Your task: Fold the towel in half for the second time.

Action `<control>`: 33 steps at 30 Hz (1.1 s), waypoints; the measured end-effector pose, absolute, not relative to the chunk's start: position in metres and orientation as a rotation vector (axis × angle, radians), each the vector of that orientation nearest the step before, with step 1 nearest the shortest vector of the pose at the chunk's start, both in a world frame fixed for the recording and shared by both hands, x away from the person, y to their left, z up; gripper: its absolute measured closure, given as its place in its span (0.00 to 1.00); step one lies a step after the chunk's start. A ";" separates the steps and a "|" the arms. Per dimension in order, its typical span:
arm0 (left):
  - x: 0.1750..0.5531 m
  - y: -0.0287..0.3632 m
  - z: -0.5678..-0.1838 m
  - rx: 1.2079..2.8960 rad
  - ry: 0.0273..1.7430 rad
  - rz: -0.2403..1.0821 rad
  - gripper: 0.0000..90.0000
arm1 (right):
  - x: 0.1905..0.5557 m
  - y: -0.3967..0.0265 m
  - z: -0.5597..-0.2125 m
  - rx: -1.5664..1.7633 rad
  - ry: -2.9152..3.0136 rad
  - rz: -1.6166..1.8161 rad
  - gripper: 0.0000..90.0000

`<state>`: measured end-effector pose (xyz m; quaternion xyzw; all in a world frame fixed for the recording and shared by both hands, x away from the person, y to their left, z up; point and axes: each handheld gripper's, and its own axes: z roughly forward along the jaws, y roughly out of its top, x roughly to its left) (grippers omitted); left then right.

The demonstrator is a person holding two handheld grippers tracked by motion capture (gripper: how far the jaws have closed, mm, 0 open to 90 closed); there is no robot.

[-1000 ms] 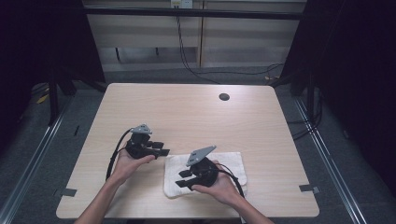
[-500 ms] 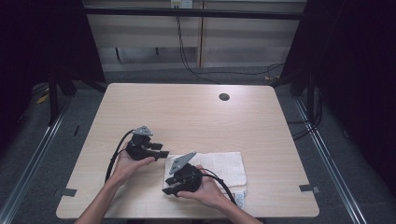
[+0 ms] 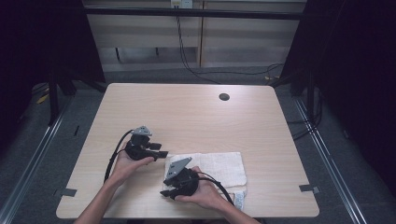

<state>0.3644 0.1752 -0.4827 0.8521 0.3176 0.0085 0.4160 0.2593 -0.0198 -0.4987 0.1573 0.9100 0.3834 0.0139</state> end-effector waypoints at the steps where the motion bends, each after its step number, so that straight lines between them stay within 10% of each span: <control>1: 0.365 0.175 -0.483 2.144 0.800 0.016 0.53 | 0.259 -0.020 -0.499 0.482 2.822 1.180 0.75; 9: 0.366 0.169 -0.487 2.159 0.793 0.004 0.53 | 0.262 -0.021 -0.499 0.507 2.790 1.172 0.91; 33: 0.356 0.157 -0.498 2.244 0.721 0.002 0.71 | 0.265 -0.025 -0.499 0.572 2.825 1.194 0.92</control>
